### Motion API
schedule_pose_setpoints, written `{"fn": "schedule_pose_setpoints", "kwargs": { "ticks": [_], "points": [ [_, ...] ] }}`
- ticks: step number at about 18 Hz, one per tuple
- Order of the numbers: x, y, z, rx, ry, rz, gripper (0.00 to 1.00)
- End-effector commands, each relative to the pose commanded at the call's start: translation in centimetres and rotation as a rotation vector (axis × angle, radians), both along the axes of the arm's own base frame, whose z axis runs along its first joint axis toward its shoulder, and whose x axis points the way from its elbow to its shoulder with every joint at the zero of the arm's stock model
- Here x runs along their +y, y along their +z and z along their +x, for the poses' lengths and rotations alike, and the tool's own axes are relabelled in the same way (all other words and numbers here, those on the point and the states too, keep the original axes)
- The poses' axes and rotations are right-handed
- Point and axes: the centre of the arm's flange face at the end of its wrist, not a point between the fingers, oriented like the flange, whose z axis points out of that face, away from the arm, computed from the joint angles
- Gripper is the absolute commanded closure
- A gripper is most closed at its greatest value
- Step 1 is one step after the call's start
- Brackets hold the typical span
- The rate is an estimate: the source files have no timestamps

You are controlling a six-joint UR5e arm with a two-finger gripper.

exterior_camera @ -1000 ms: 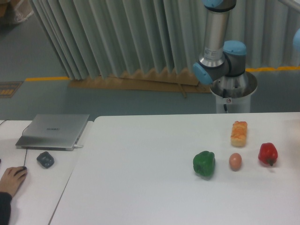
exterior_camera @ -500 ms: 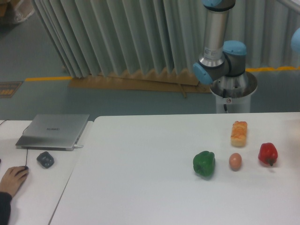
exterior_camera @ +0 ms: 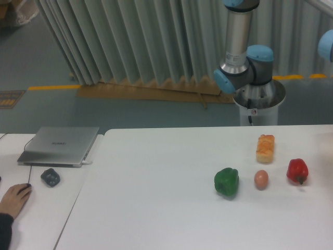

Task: Place the red peppers in a basket
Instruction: 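Move the open gripper over the red bell pepper and lower it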

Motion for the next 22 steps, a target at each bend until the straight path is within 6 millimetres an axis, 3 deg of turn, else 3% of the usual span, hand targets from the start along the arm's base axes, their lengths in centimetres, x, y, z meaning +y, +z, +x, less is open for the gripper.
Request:
{"fn": "schedule_pose_setpoints", "kwargs": {
  "ticks": [1,2,4,10,17,22],
  "points": [
    [1.9,-0.2,2.2,-0.031,0.123,0.025,0.00],
    [3.0,-0.1,3.2,-0.030,0.190,0.048,0.00],
    [3.8,-0.6,5.0,-0.015,0.316,0.091,0.00],
    [3.0,-1.5,7.4,-0.025,0.599,0.197,0.00],
    [1.3,-5.8,9.7,-0.061,0.726,0.111,0.00],
    [1.4,-8.6,10.0,-0.070,0.765,0.100,0.00]
  ]
}}
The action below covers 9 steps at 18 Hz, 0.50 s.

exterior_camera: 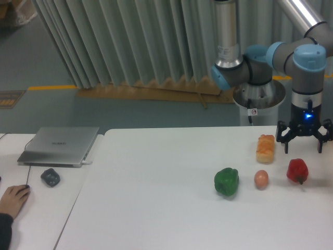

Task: Place the red peppers in a basket
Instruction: 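Move the open gripper over the red bell pepper and lower it, then close the gripper around the red bell pepper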

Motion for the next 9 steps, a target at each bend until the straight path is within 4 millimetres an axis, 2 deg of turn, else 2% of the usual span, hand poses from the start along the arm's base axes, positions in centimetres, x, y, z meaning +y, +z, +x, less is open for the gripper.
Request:
{"fn": "schedule_pose_setpoints", "kwargs": {
  "ticks": [3,7,9],
  "points": [
    [1.0,-1.9,0.1,-0.015,0.012,-0.034,0.00],
    [3.4,-5.7,0.7,-0.020,0.008,-0.126,0.00],
    [3.7,-6.4,0.7,-0.016,0.012,-0.132,0.00]
  ]
}}
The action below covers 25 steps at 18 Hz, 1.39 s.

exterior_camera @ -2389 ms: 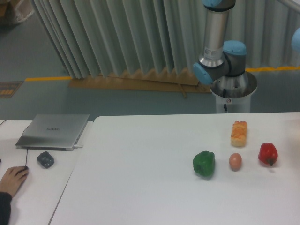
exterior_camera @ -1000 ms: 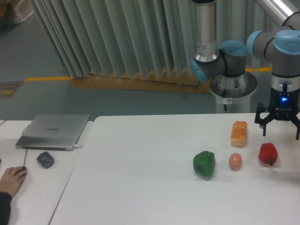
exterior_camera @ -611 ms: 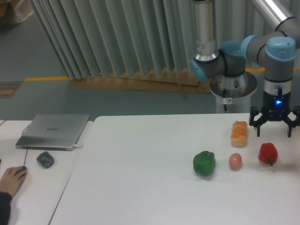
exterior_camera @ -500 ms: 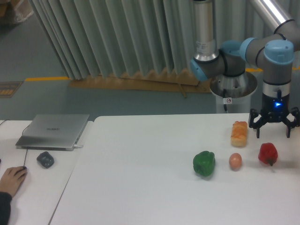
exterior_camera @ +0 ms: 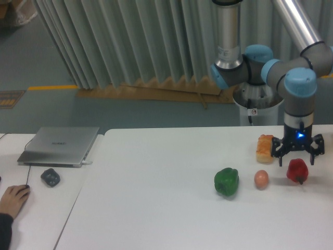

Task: Place the red peppers in a basket
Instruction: 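Close the gripper around the red bell pepper, then lift the red bell pepper and carry it away from the table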

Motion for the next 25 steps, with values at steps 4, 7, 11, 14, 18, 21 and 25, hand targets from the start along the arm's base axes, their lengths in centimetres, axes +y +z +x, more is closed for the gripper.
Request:
{"fn": "schedule_pose_setpoints", "kwargs": {
  "ticks": [4,7,11,14,18,21,25],
  "points": [
    [0.0,0.1,-0.3,0.004,0.002,0.002,0.00],
    [0.0,0.0,-0.5,0.003,-0.003,0.001,0.00],
    [0.0,0.3,-0.8,0.009,-0.021,0.002,0.27],
    [0.1,0.1,-0.8,0.006,-0.041,-0.002,0.45],
    [0.2,0.7,-1.2,0.015,-0.038,0.004,0.57],
    [0.4,1.7,-1.7,0.030,-0.040,0.017,0.57],
    [0.0,6.4,-2.2,0.092,-0.031,0.066,0.60]
  ]
}}
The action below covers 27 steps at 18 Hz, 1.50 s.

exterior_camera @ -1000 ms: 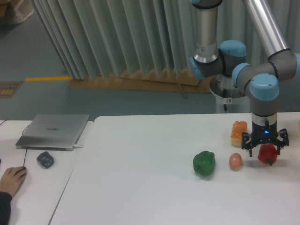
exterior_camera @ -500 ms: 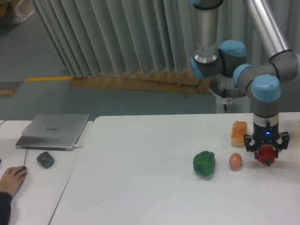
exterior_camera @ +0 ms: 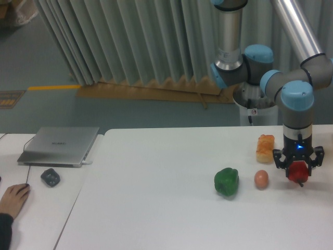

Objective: Place the red peppers in a basket

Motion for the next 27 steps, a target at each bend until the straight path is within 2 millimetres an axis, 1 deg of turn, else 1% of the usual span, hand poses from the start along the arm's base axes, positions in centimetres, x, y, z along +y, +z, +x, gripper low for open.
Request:
{"fn": "schedule_pose_setpoints", "kwargs": {
  "ticks": [1,2,3,4,6,8,11,13,14,15,16,17,18,19,20,22,23,24,25,26,27],
  "points": [
    [-0.3,1.0,0.0,0.006,0.003,0.005,0.60],
    [-1.1,2.4,-0.4,0.013,-0.007,0.003,0.61],
    [-1.8,3.2,-0.7,0.012,-0.041,-0.017,0.61],
    [-3.9,4.5,-1.6,0.005,-0.083,-0.040,0.61],
    [-7.3,6.0,-3.5,0.013,-0.149,-0.067,0.61],
    [-11.1,6.9,-6.0,0.012,-0.243,-0.103,0.61],
    [-16.7,7.4,-10.1,0.029,-0.422,-0.149,0.61],
    [-19.3,6.7,-12.2,0.026,-0.511,-0.156,0.61],
    [-20.5,5.6,-13.9,0.018,-0.557,-0.162,0.61],
    [-21.0,4.6,-14.9,0.008,-0.572,-0.162,0.62],
    [-21.6,3.8,-16.3,0.008,-0.572,-0.164,0.62],
    [-22.3,2.3,-18.0,0.013,-0.578,-0.169,0.62],
    [-23.2,1.6,-19.0,0.013,-0.593,-0.177,0.61],
    [-24.4,0.5,-19.7,0.003,-0.621,-0.181,0.61],
    [-25.9,0.4,-20.3,0.008,-0.650,-0.188,0.61],
    [-26.1,-0.4,-20.7,-0.001,-0.677,-0.190,0.60],
    [-26.1,-0.7,-20.8,-0.005,-0.692,-0.190,0.51],
    [-25.9,-1.0,-20.8,-0.009,-0.705,-0.190,0.45],
    [-25.9,-0.9,-20.9,-0.007,-0.706,-0.191,0.37],
    [-25.9,-0.8,-20.9,-0.006,-0.709,-0.192,0.24],
    [-25.9,-0.8,-20.9,-0.005,-0.717,-0.193,0.18]
  ]
}}
